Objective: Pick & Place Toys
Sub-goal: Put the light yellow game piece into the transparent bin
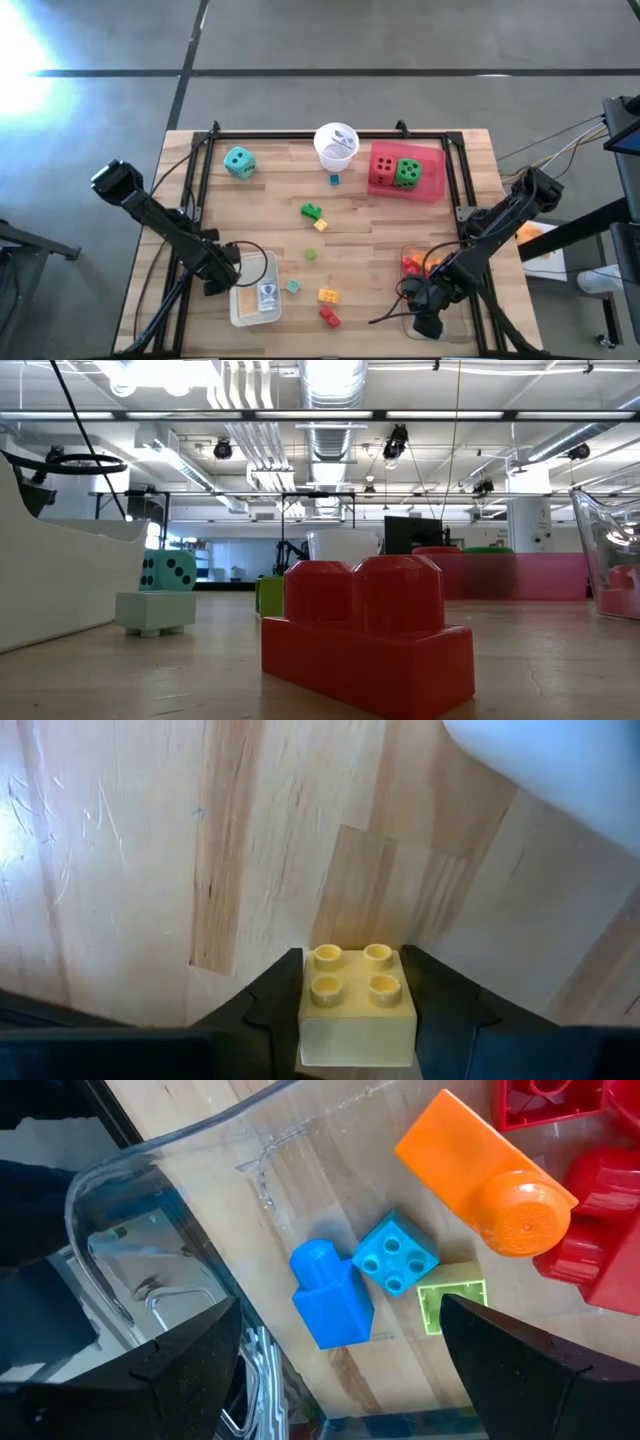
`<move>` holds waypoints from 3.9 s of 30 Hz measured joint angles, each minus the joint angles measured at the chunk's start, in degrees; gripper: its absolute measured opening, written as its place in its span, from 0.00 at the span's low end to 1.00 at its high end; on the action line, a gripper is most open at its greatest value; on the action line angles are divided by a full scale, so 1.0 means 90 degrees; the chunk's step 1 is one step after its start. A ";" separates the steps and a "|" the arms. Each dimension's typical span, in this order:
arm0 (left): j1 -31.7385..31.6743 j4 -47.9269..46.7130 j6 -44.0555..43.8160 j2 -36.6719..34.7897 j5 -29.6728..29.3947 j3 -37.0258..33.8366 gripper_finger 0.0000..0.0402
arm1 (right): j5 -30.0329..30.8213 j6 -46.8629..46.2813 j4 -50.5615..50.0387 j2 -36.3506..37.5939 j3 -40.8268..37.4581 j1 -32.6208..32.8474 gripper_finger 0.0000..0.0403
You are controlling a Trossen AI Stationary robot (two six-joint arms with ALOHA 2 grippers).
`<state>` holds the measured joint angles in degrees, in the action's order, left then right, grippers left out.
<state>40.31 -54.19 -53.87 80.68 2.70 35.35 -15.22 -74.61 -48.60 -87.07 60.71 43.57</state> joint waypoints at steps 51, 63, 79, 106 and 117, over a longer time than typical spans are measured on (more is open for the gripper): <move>-0.1035 -0.1937 -0.1175 -0.1585 -0.2522 0.4165 0.35 | 0.5049 0.3758 0.0617 -0.0017 0.2277 -0.2344 0.83; -0.2806 0.2691 -0.0363 -0.1896 -0.1652 0.4027 0.35 | 0.5039 0.7497 0.2467 -0.0017 0.3449 -0.2332 0.83; -0.3657 0.5657 -0.0228 -0.1188 -0.0168 0.4019 0.35 | 0.6048 0.9509 0.2905 -0.1068 0.5091 -0.2407 0.74; -0.3687 0.6518 -0.0353 -0.0852 0.0262 0.4022 0.35 | 0.5985 1.0171 0.3006 -0.1358 0.5409 -0.2509 0.31; -0.3698 0.6528 -0.0128 -0.0852 0.0276 0.4022 0.53 | 0.6023 1.0355 0.2945 -0.1355 0.5408 -0.2465 0.21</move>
<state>7.03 4.55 -55.02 73.01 5.18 71.55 38.98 18.58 -22.09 -99.26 109.38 21.38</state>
